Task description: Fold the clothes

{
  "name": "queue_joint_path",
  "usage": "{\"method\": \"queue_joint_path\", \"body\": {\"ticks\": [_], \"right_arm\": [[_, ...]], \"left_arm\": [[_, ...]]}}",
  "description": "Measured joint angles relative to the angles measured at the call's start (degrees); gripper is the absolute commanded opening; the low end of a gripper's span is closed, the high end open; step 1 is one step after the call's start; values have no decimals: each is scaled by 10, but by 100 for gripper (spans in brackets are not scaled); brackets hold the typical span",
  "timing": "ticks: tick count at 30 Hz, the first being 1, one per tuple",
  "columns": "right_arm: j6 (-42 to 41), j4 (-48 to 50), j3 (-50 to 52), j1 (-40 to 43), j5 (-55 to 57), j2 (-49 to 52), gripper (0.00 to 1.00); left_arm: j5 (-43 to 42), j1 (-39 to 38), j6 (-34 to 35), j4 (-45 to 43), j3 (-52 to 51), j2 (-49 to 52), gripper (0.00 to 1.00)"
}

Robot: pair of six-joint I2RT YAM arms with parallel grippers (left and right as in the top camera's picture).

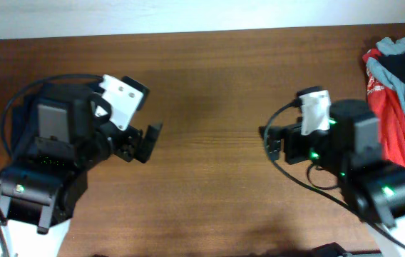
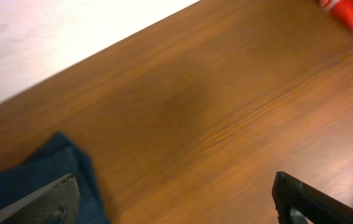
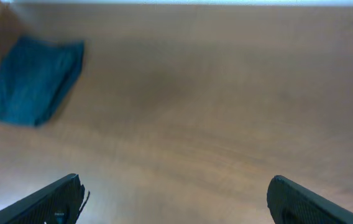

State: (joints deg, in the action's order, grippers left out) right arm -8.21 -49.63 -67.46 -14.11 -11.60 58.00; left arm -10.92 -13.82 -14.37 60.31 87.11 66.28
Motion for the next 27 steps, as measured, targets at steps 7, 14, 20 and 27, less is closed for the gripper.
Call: {"method": "queue_joint_path", "body": {"ticks": [7, 14, 20, 27], "right_arm": [[5, -32, -40, 0, 76, -45, 99], [7, -62, -40, 0, 86, -31, 99], [7, -87, -40, 0, 45, -12, 99], [17, -56, -39, 0, 0, 7, 99]], "left_arm": [[101, -47, -9, 22, 0, 0, 99], [115, -47, -9, 25, 0, 0, 99], [116, -47, -9, 25, 0, 0, 99], [116, -47, -9, 25, 0, 0, 99]]}}
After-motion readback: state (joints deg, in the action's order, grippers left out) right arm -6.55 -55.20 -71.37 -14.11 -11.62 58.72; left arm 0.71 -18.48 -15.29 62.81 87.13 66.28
